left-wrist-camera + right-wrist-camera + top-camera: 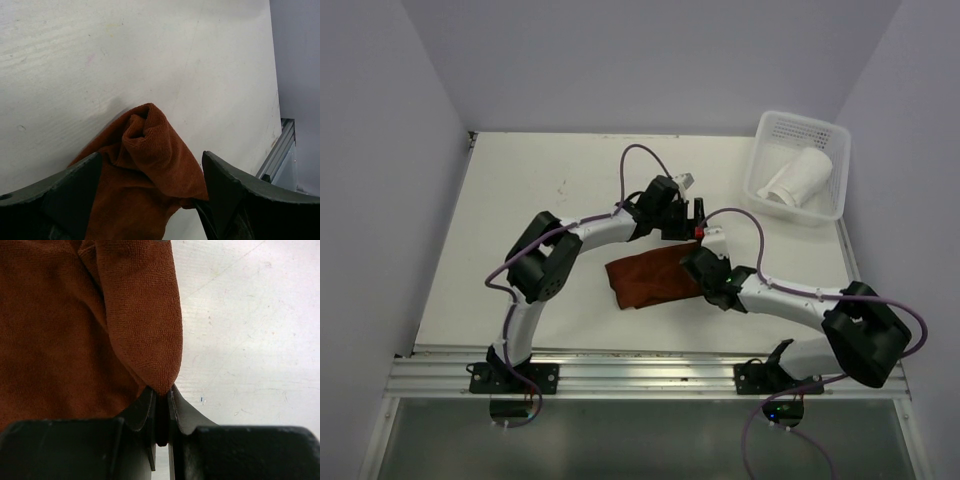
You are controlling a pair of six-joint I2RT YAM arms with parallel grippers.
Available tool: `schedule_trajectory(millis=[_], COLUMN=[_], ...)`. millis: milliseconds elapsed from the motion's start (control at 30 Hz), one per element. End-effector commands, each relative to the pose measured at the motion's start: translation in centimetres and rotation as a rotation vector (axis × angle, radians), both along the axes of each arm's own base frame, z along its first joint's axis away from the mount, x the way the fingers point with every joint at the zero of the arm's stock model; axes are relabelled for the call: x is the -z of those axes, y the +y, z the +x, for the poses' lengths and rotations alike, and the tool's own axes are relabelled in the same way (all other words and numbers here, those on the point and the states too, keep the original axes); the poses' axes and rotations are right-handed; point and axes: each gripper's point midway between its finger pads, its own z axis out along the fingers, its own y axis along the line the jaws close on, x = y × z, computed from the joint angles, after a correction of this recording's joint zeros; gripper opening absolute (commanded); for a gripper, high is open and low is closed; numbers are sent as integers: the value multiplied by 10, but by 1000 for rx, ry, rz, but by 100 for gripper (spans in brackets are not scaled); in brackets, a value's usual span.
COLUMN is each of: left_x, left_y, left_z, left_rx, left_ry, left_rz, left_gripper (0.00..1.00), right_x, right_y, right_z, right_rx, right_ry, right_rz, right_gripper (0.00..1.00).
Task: Roll the towels
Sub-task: Roll the towel
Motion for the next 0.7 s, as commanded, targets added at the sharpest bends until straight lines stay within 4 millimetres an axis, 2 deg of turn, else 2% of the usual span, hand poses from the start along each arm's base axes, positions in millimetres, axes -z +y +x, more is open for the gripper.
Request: schedule_trajectory(millis=[0, 267, 533, 567, 667], left_x=[-9, -19, -34, -38, -46], left_y=[-3, -3, 3, 4, 6], left_z=[7, 11, 14, 17, 18], left_rx=[17, 9, 1, -2, 3], left_ry=[-57, -87, -127, -138, -150], left_rz=[12, 9, -15, -22, -35], left_gripper=[82, 78, 86, 87, 88], right_x=[-12, -18, -20, -20, -23], right_y=[-3, 3, 12, 20, 27], right_z=[10, 11, 5, 4, 3], right_rx=[66, 64, 24, 3, -1], right_ry=[-55, -77, -104, -111, -121], right_rz=[-18, -102, -229, -244, -293], right_gripper=[0, 0, 0, 0, 0])
